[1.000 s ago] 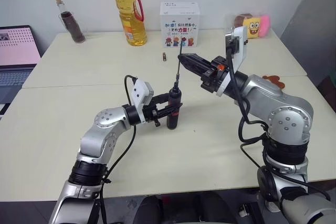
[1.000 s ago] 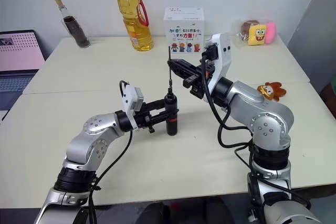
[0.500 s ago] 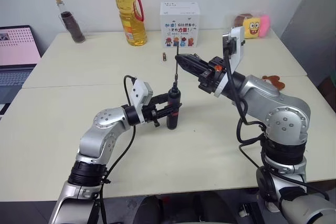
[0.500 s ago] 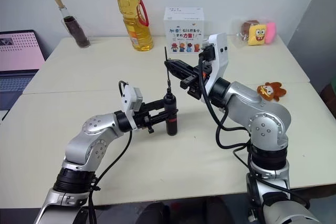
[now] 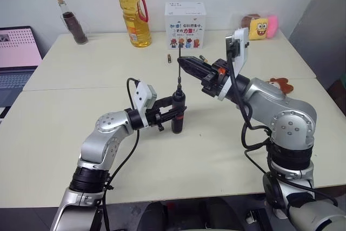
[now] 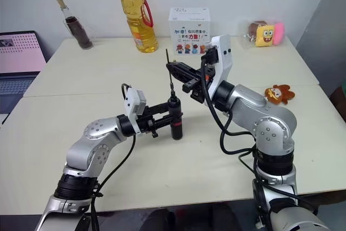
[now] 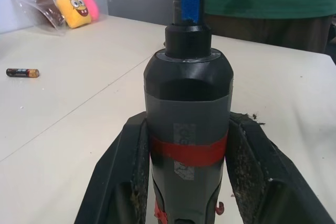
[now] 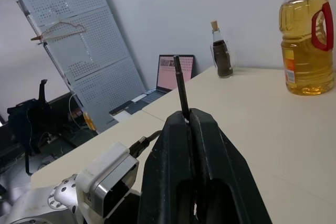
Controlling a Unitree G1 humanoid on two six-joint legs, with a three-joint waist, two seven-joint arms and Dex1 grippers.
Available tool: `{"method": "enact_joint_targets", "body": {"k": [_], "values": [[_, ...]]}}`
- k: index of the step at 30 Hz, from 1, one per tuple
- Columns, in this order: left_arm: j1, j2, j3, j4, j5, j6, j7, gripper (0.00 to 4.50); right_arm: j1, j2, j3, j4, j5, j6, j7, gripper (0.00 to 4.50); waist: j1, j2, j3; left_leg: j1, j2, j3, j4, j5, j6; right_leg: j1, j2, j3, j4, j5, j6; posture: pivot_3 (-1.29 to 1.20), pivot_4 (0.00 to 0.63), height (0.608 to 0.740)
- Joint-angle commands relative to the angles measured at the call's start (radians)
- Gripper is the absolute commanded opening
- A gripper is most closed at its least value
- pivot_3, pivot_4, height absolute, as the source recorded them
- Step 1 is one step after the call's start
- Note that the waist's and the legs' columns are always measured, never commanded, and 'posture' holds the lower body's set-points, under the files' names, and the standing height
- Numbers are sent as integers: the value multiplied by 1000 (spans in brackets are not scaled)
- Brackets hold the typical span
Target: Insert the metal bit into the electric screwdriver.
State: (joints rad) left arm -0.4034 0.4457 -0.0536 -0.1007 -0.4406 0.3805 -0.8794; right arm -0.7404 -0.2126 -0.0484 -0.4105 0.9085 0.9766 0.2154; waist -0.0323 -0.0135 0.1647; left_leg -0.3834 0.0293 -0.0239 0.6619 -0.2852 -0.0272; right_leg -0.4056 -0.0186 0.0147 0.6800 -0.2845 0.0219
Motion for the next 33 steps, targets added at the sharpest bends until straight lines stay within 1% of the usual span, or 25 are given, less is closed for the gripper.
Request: {"method": "enact_joint_targets", "body": {"k": [1, 16, 27, 33], "values": [[22, 17, -7, 1, 17, 22, 5, 1665, -13, 7, 5, -15, -1, -24, 11, 53, 0, 0, 0, 0, 0, 0, 0, 0, 0, 0, 0, 0, 0, 0, 0, 0, 150, 740], [21, 23, -4, 2, 15, 23, -2, 1665, 41, -54, 26, -47, -32, -38, 75, 53, 0, 0, 0, 0, 0, 0, 0, 0, 0, 0, 0, 0, 0, 0, 0, 0, 150, 740], [18, 26, -4, 0, 14, 24, -6, 1665, 74, -91, 73, -51, -52, -36, 112, 53, 0, 0, 0, 0, 0, 0, 0, 0, 0, 0, 0, 0, 0, 0, 0, 0, 150, 740], [24, 24, -5, -9, 12, 21, -3, 1665, 106, -132, 107, -56, -75, -23, 136, 53, 0, 0, 0, 0, 0, 0, 0, 0, 0, 0, 0, 0, 0, 0, 0, 0, 150, 740]]}}
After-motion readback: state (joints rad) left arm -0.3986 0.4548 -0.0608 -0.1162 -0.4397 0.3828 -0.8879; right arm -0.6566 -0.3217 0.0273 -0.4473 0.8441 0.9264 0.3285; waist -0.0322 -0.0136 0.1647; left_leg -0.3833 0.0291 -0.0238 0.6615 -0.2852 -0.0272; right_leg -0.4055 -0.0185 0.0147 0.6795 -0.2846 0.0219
